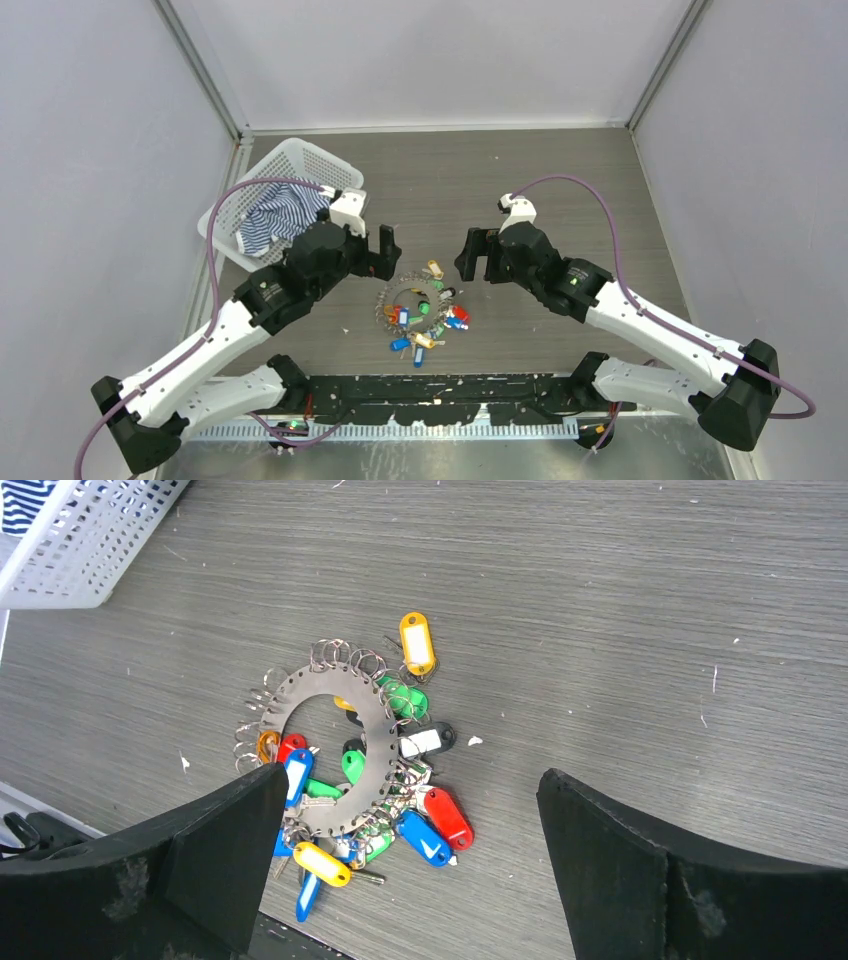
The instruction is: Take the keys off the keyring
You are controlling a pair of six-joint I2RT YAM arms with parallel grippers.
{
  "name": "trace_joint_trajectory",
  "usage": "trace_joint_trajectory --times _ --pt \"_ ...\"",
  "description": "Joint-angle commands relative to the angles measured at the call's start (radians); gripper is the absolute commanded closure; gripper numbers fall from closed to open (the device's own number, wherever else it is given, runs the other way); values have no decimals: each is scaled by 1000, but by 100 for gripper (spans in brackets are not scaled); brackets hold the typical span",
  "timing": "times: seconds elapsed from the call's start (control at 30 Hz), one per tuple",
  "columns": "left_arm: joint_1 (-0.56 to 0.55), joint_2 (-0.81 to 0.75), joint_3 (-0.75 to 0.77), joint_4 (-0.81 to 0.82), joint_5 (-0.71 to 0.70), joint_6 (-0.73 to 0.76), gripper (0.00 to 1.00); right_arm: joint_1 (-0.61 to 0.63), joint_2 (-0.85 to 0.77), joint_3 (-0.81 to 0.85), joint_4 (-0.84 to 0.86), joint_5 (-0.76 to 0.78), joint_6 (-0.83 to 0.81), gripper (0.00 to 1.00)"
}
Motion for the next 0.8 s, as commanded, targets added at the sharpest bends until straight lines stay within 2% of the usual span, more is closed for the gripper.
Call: trace_joint_trajectory --times 0.0,0.3,0.47,0.77 --pt "5 -30 -16 62 -21 16 0 -4 -2 33 40 2 -9 0" --pt "5 -39 -24 37 21 72 0 -3 40 50 48 -7 -2 0" --pt "40 -10 -38 -10 15 38 0 -4 159 102 57 -38 3 1" --pt "209 14 -112 -38 175 -59 0 -4 445 181 98 -174 10 21"
